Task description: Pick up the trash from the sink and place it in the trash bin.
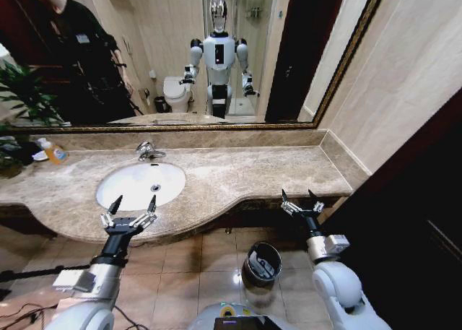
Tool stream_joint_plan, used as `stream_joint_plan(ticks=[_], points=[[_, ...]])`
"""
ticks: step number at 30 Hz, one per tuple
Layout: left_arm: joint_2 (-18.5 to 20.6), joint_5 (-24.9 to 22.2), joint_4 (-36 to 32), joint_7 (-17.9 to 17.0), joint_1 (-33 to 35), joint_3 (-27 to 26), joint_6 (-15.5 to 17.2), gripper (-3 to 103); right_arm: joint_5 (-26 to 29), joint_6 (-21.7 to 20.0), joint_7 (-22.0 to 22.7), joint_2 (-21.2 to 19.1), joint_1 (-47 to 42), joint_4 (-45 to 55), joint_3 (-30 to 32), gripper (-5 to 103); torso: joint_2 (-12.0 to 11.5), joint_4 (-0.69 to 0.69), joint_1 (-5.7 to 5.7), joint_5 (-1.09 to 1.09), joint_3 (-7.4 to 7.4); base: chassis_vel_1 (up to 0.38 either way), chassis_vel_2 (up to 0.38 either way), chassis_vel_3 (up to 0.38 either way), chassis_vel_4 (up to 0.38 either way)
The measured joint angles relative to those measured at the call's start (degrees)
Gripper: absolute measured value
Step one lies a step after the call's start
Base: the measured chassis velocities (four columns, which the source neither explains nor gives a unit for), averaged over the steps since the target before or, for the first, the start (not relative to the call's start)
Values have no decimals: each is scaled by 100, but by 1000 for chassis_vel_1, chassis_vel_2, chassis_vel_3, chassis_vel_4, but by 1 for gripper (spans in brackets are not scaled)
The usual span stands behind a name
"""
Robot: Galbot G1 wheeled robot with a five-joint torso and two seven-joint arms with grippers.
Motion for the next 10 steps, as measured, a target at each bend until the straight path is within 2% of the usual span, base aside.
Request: stream_joint_plan(ticks=[10], points=[[0, 0, 0, 0, 0, 0, 0, 100, 0, 0, 0, 0, 0, 0, 0, 100, 0, 0, 0, 0, 0, 0, 0, 0, 0]])
